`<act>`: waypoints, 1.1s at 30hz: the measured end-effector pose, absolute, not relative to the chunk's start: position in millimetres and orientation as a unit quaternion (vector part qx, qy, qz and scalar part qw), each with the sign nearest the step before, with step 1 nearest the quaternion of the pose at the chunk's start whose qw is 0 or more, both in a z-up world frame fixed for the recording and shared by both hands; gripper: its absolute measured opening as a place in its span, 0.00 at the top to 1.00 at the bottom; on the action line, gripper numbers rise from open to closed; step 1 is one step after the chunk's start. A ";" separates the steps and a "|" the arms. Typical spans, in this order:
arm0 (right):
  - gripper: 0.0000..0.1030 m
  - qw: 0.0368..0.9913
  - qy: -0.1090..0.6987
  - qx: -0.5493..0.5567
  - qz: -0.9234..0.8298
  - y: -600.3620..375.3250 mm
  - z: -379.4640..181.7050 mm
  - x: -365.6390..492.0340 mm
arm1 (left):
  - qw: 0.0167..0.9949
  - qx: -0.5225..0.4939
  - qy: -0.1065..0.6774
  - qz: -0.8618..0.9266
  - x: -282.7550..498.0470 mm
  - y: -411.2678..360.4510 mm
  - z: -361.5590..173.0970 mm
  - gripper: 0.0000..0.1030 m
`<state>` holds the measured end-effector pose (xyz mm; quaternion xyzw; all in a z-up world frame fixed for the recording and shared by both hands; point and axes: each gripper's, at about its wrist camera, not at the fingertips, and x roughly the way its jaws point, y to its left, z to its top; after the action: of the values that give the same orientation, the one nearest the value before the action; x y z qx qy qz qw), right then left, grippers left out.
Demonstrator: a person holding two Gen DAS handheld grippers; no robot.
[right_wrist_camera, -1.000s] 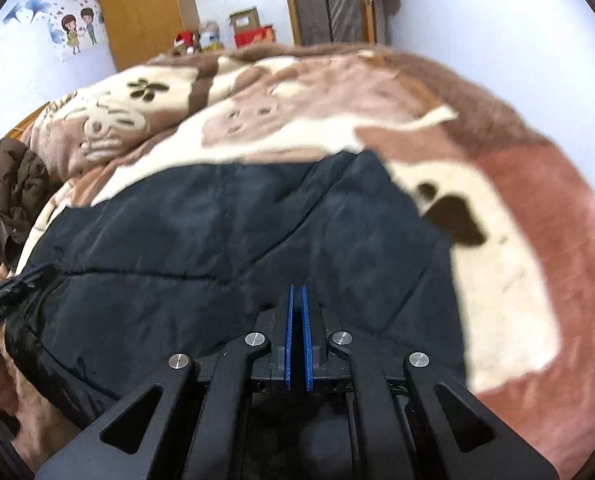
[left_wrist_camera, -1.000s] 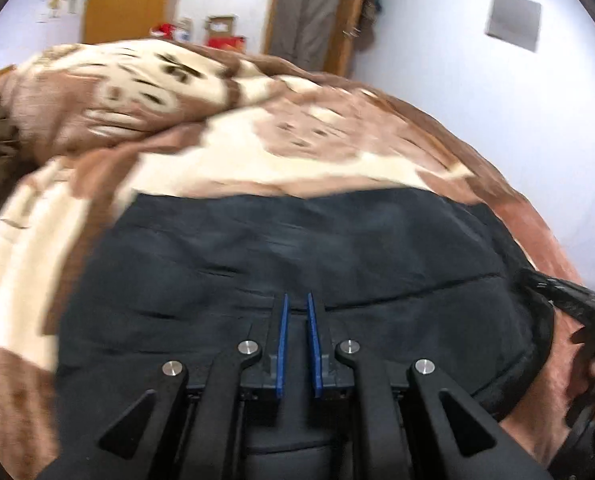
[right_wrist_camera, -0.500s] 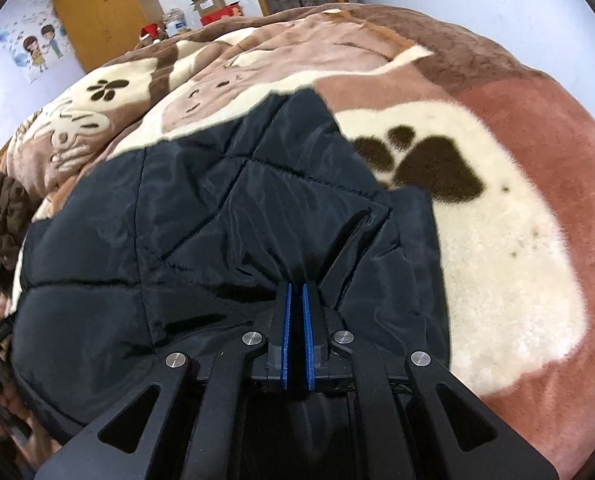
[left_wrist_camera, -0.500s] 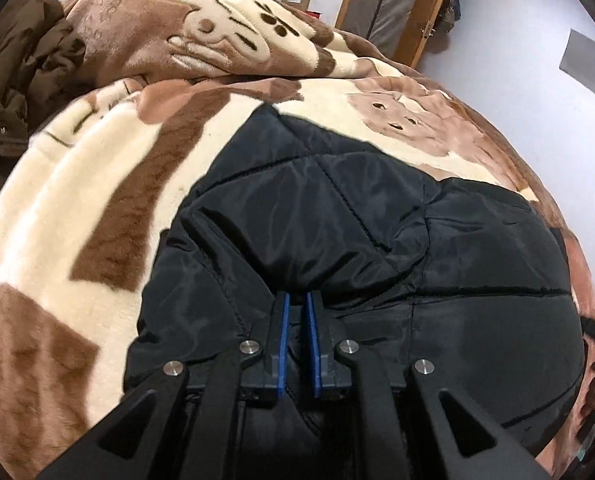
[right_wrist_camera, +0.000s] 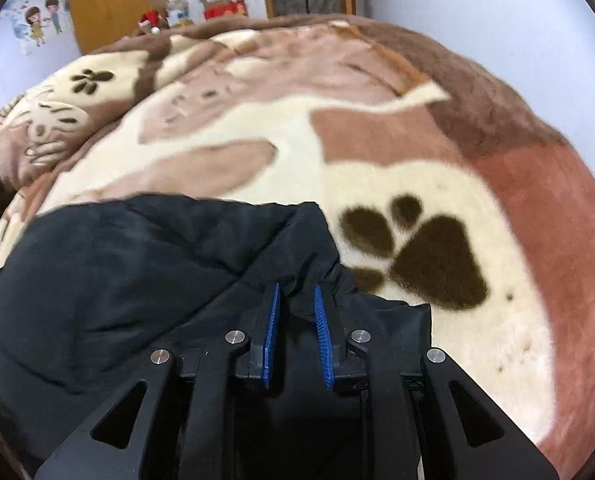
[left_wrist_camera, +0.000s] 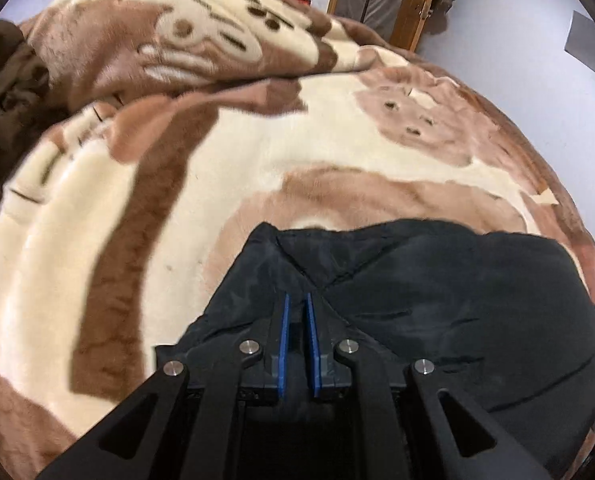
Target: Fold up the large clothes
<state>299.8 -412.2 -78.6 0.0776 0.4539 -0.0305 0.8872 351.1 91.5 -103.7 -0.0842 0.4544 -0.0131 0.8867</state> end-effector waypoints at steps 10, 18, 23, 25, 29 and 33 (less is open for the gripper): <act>0.84 0.890 0.449 0.068 -0.042 -413.2 -93.0 302.5 | 0.891 -0.101 0.443 -0.017 350.0 90.5 -114.7 0.89; 0.84 0.893 0.444 0.066 -0.042 -412.9 -96.7 305.6 | 0.892 -0.112 0.437 -0.021 351.8 92.7 -121.2 0.89; 0.84 0.894 0.441 0.066 -0.043 -413.2 -98.8 305.9 | 0.893 -0.116 0.435 -0.024 352.8 93.9 -124.0 0.89; 0.84 0.894 0.441 0.066 -0.042 -413.4 -98.7 306.0 | 0.893 -0.115 0.435 -0.023 353.5 93.2 -124.2 0.89; 0.84 0.894 0.441 0.068 -0.042 -413.7 -99.8 307.1 | 0.894 -0.112 0.434 -0.022 353.3 92.3 -124.0 0.89; 0.84 0.893 0.442 0.065 -0.043 -413.3 -99.7 307.9 | 0.894 -0.108 0.434 -0.019 353.1 90.3 -123.5 0.89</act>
<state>307.9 -413.3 -99.7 0.0645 0.4423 -0.0432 0.8935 353.1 90.3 -123.5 -0.1079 0.4339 -0.0190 0.8943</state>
